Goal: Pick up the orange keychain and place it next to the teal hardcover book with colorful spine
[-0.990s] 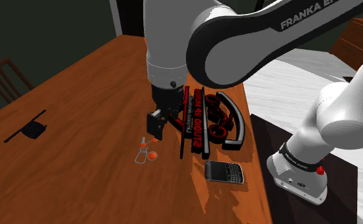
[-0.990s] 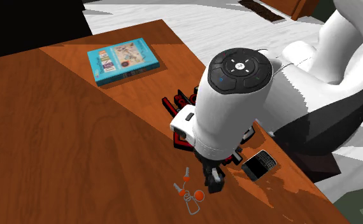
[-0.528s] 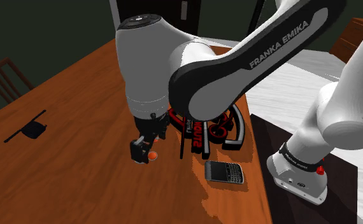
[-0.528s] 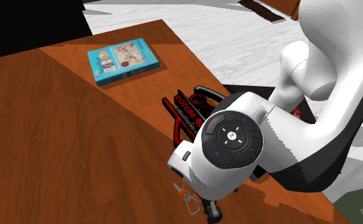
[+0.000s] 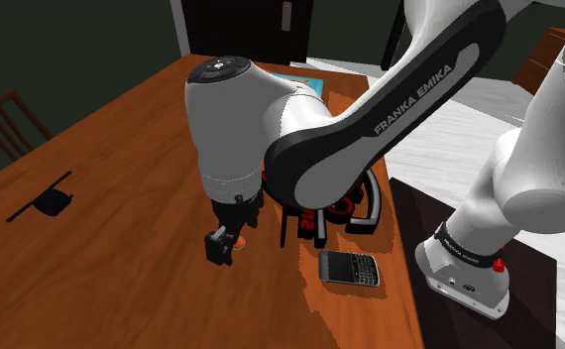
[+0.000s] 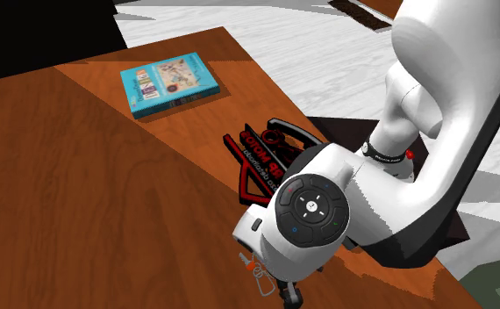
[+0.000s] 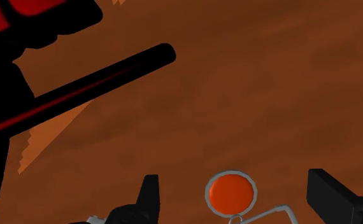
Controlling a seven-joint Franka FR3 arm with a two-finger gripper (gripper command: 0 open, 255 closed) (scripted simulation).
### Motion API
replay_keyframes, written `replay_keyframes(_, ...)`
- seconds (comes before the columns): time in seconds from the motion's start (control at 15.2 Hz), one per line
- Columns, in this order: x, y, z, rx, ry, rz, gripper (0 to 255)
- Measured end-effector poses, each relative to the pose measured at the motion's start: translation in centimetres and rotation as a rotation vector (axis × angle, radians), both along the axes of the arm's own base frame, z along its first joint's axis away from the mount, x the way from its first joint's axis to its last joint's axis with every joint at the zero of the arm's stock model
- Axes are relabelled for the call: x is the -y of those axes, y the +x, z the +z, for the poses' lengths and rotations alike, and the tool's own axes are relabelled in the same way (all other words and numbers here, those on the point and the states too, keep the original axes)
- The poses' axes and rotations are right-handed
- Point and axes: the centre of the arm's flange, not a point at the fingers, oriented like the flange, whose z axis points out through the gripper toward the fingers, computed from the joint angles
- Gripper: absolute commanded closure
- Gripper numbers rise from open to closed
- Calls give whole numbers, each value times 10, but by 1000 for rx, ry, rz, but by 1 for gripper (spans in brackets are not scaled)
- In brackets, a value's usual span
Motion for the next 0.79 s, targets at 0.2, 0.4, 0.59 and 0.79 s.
replay_keyframes(0.2, 0, 0, -1, 0, 0, 0, 0)
replay_keyframes(0.4, -1, 0, 1, 4, 3, 2, 255)
replay_keyframes(0.59, -3, 0, 4, 9, 7, 5, 255)
replay_keyframes(0.79, -2, 0, 4, 9, 7, 5, 255)
